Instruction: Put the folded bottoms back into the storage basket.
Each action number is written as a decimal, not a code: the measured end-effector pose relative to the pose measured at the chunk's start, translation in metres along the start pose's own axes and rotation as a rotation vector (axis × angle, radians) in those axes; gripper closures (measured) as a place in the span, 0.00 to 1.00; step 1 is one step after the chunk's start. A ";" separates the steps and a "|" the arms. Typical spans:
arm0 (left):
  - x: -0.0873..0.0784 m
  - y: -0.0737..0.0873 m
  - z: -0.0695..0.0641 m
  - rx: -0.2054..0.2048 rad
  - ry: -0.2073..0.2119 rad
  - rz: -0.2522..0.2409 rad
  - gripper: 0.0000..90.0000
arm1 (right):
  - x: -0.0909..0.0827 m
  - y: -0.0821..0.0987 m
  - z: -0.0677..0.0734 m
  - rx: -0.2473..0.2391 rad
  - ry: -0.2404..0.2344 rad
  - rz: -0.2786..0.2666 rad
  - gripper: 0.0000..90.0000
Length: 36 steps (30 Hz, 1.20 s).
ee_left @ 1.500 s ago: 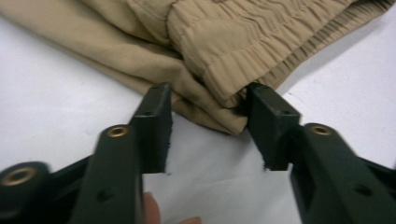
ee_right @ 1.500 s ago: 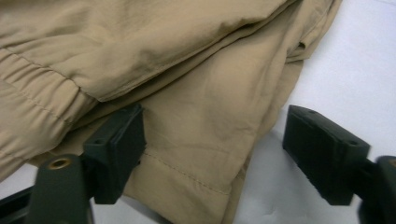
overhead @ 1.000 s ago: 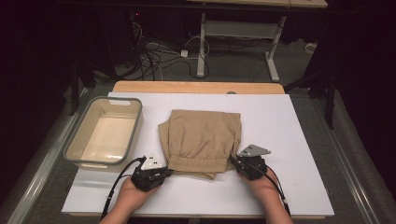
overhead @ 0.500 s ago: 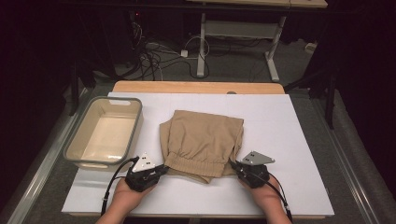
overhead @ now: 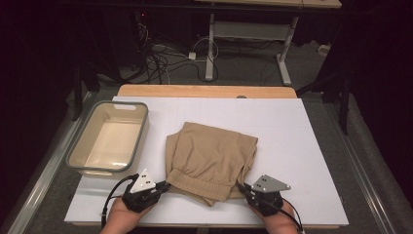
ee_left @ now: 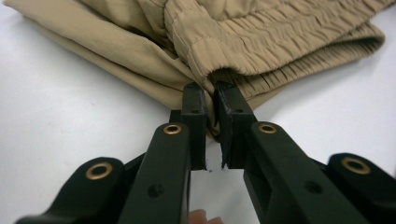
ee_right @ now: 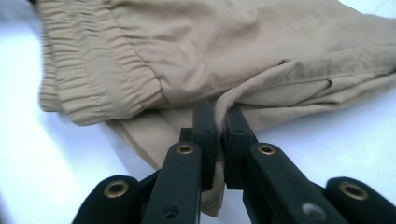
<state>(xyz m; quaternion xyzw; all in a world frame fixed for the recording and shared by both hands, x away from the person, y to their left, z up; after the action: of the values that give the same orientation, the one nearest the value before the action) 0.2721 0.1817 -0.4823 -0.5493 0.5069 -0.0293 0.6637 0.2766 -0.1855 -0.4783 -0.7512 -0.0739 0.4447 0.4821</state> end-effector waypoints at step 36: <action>0.027 -0.033 0.009 -0.059 -0.030 -0.101 0.00 | 0.012 -0.020 -0.078 0.182 0.164 -0.113 0.00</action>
<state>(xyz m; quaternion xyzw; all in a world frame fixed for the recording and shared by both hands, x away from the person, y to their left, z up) 0.3085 0.1591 -0.4759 -0.5939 0.4694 -0.0394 0.6523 0.3476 -0.2200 -0.4585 -0.7328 -0.0358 0.3589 0.5770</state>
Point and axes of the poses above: each handheld gripper's, and its own axes: x roughly forward along the jaws, y roughly out of its underside, z roughly to its left, the point moved 1 cm from there along x, roughly forward along the jaws, and after that the axes turned 6 degrees about -x, right-handed, at the moved point
